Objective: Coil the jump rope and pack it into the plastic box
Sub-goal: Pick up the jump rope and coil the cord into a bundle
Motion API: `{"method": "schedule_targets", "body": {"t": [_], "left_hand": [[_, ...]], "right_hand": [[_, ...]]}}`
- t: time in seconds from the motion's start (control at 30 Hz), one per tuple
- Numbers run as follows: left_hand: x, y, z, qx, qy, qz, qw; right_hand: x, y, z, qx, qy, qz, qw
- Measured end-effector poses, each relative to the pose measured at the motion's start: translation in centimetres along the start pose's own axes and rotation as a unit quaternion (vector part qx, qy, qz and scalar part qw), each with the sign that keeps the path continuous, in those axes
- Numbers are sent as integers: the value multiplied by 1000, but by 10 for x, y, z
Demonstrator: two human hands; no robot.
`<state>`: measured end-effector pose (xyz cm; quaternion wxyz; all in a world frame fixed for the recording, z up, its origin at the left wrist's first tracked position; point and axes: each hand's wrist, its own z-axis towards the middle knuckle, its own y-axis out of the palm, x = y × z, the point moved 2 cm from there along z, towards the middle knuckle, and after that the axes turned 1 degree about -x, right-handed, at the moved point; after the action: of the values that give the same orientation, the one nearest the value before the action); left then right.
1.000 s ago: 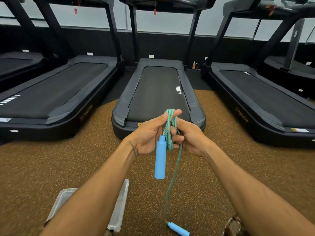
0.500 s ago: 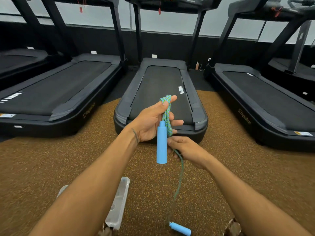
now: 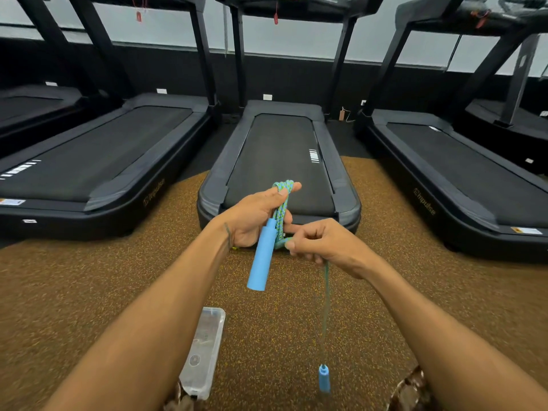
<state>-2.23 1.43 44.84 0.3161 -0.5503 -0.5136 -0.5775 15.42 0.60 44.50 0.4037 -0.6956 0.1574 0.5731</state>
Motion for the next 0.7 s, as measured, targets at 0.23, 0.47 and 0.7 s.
{"method": "schedule_targets", "body": {"t": [0.23, 0.47, 0.7], "left_hand": [[-9, 12, -5, -28, -84, 67, 994], [-8, 14, -10, -117, -134, 61, 982], [-8, 13, -15, -189, -155, 62, 968]], "right_hand": [[-9, -24, 16, 100, -122, -90, 983], [-6, -35, 22, 163, -105, -145, 970], [-7, -32, 22, -7, -35, -46, 998]]}}
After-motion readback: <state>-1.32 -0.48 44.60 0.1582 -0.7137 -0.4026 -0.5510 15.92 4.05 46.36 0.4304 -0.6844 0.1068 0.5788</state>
